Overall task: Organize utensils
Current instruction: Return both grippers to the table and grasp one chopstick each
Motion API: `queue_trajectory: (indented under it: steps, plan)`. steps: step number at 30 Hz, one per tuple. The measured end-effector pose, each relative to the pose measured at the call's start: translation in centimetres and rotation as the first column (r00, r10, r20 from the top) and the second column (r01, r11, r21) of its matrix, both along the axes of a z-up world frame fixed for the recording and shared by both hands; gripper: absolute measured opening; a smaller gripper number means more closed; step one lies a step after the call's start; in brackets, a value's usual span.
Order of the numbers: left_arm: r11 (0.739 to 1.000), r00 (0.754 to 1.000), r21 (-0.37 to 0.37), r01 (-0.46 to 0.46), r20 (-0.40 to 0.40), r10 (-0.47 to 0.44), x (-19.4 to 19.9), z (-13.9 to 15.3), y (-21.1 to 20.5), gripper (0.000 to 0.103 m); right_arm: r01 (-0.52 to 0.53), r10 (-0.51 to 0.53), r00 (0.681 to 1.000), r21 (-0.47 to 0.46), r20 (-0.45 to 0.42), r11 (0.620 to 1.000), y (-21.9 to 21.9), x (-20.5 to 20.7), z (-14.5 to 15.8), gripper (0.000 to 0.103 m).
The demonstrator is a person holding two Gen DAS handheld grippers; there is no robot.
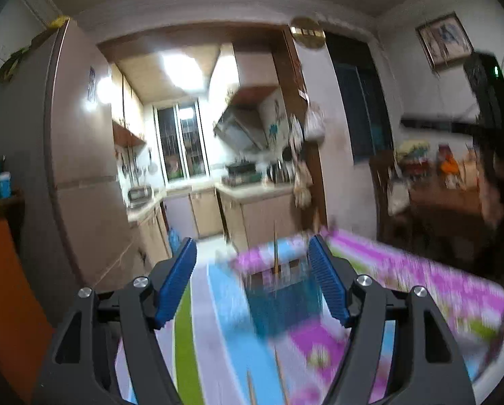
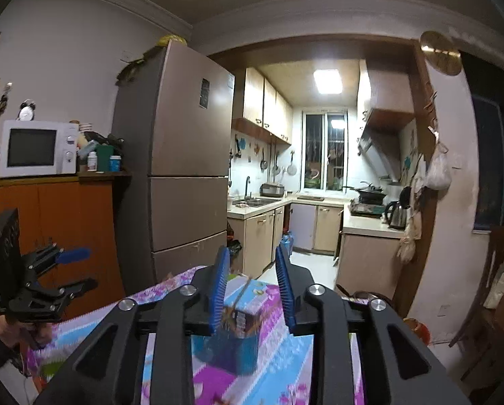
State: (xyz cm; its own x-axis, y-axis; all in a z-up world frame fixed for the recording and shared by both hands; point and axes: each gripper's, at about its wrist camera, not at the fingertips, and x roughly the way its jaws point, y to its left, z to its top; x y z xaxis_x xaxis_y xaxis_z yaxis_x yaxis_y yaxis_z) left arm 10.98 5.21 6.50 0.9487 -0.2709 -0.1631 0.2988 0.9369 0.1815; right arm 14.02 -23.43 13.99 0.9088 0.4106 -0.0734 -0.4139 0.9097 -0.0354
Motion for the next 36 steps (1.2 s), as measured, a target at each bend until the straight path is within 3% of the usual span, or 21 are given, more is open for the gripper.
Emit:
queue_trajectory:
  steps: [4,5,8,11,13,18,28,36]
  plan:
    - [1.0,0.988,-0.009,-0.019,-0.155,0.018,-3.1,-7.2,2.3,0.066,0.016,-0.016,0.999,0.006,-0.027,1.0,-0.9,-5.2,-5.4,0.032]
    - [0.999,0.975,-0.026,-0.027,-0.223,0.021,-3.8,-9.9,2.8,0.066,0.025,-0.025,0.999,0.009,-0.038,1.0,-1.0,-6.0,-6.6,0.032]
    - [0.998,0.947,-0.042,-0.037,-0.32,0.021,-4.9,-14.4,3.1,0.065,0.046,-0.039,0.992,0.054,-0.117,0.997,-1.6,-8.0,-11.0,0.032]
    - [0.999,0.942,-0.026,-0.021,-0.336,0.011,-5.3,-16.8,2.0,0.056,0.068,-0.05,0.98,0.086,-0.193,0.994,-1.6,-9.5,-14.8,0.032]
    - [1.0,0.941,-0.005,-0.028,-0.337,0.025,-5.2,-18.0,1.2,0.044,0.083,-0.065,0.973,0.076,-0.223,0.994,-1.1,-10.4,-16.8,0.032]
    - [0.999,0.939,-0.006,-0.039,-0.341,0.035,-4.8,-19.8,0.1,0.028,0.108,-0.096,0.962,0.036,-0.256,0.993,0.0,-12.1,-19.8,0.032]
    - [0.998,0.936,-0.032,-0.045,-0.351,0.031,-4.7,-20.9,0.1,0.028,0.058,-0.033,0.924,0.053,-0.38,0.997,3.0,-12.4,-25.4,0.027]
    - [0.997,0.941,-0.062,-0.049,-0.337,0.025,-4.6,-21.0,-0.2,0.025,0.002,0.018,0.915,0.048,-0.402,0.999,8.0,-11.9,-26.7,0.027]
